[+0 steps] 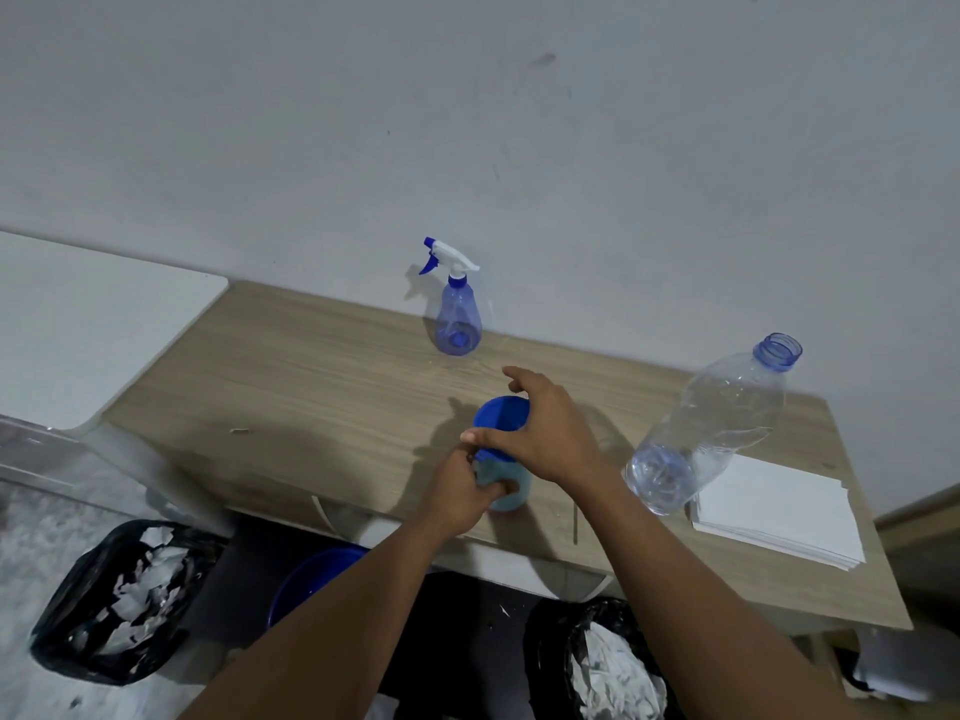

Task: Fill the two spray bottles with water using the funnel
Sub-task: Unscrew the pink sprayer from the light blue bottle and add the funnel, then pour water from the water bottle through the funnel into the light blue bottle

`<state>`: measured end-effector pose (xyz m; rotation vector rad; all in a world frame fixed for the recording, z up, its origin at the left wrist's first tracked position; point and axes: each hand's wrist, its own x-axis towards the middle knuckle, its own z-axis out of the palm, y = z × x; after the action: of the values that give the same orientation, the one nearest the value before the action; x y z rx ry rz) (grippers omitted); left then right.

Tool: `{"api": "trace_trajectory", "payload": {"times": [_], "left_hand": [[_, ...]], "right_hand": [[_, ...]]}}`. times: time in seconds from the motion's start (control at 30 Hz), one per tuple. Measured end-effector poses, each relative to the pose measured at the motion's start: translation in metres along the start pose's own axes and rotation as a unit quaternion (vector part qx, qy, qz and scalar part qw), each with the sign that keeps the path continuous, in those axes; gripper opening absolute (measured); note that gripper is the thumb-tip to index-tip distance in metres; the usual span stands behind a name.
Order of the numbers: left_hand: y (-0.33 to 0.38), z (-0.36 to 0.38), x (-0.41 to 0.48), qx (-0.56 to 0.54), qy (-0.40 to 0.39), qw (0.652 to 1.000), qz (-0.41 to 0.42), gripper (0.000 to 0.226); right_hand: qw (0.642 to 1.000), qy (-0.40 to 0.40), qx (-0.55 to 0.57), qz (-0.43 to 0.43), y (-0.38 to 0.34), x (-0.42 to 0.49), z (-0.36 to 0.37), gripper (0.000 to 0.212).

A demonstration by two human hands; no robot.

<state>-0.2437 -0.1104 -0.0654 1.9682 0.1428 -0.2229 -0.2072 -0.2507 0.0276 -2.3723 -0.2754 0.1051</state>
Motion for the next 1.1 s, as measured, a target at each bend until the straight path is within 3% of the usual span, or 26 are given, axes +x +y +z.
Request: {"api": "trace_trajectory", "payload": {"times": [0.13, 0.3, 0.43, 0.53, 0.67, 0.93, 1.1], "left_hand": [[0.002, 0.001, -0.002, 0.003, 0.004, 1.000, 0.002, 0.052], [0.007, 0.000, -0.004, 0.018, 0.004, 1.000, 0.003, 0.046], [0.010, 0.002, -0.006, 0.029, 0.015, 0.999, 0.009, 0.049], [0.014, 0.008, -0.007, 0.049, 0.019, 0.998, 0.018, 0.053], [0.021, 0.015, -0.010, 0.053, 0.014, 0.998, 0.031, 0.051], [0.028, 0.025, -0.017, 0.008, 0.011, 0.999, 0.035, 0.050], [0.034, 0.032, -0.025, -0.073, 0.106, 0.991, 0.030, 0.078]], "right_hand": [[0.992, 0.093, 0.085, 0.018, 0.007, -0.015, -0.008, 0.086], [0.910, 0.379, 0.170, 0.000, 0.040, -0.063, -0.030, 0.032], [0.845, 0.512, 0.146, 0.045, 0.072, -0.088, -0.055, 0.043], [0.840, 0.513, 0.151, 0.097, 0.089, -0.083, -0.068, 0.072], [0.872, 0.443, 0.169, 0.118, 0.098, -0.072, -0.074, 0.093], [0.876, 0.418, 0.223, 0.087, 0.097, -0.066, -0.070, 0.084], [0.901, 0.393, 0.184, -0.005, 0.089, -0.078, -0.076, 0.081]]}}
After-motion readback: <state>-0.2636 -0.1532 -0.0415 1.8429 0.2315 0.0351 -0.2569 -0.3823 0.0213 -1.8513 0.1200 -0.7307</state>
